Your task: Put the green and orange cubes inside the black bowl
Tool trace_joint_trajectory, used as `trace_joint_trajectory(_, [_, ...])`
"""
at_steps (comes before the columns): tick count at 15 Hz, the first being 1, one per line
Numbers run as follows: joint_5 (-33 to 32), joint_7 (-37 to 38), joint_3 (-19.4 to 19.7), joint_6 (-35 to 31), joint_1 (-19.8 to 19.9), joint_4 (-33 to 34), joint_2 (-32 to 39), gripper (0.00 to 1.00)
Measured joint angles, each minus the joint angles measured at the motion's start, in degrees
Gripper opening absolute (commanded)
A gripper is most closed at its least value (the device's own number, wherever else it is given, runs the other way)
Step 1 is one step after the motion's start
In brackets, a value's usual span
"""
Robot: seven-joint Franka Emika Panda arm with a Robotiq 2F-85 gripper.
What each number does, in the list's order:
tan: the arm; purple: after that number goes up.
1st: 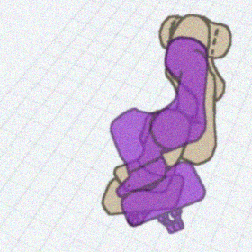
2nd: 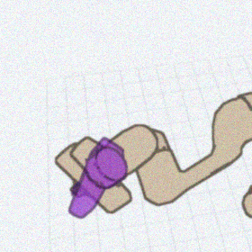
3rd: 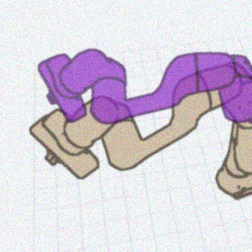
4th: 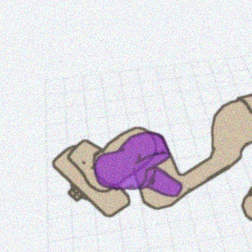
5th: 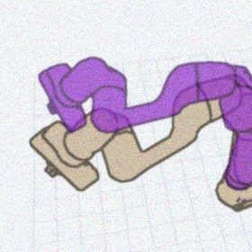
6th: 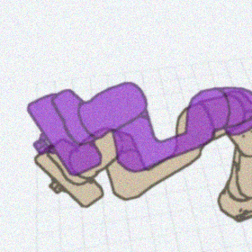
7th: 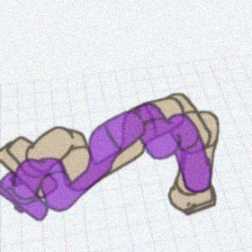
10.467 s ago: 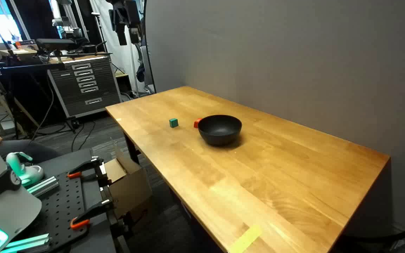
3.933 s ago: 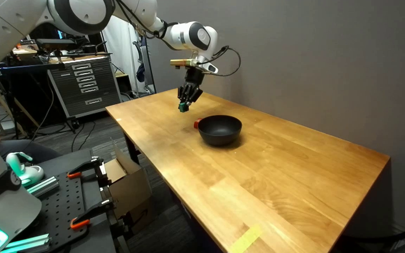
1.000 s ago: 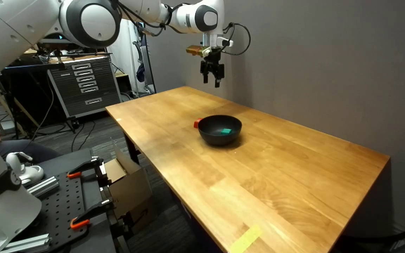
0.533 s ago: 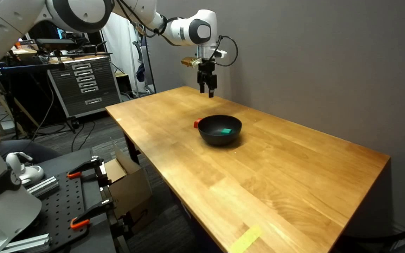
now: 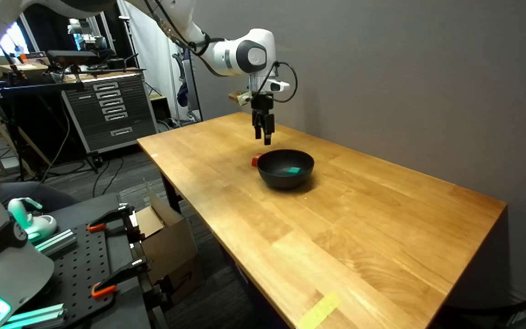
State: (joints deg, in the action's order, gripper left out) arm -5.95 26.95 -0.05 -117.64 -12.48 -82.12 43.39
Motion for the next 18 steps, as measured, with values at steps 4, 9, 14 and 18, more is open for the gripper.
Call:
trace_joint_trajectory(4, [0.09,1.94,0.56,-6.27,0.0,-11.35,-3.76,1.0])
trace_joint_trajectory(9, [-0.15,2.21,1.12,-17.71,-0.15,-26.24,-8.85,1.0])
trace_joint_trajectory(14, [-2.77,2.21,2.79,-26.99,-1.41,-34.28,-12.08,1.0])
trace_joint_trajectory(18, [-4.39,1.8,3.53,-30.09,-2.08,-34.3,-12.16,1.0])
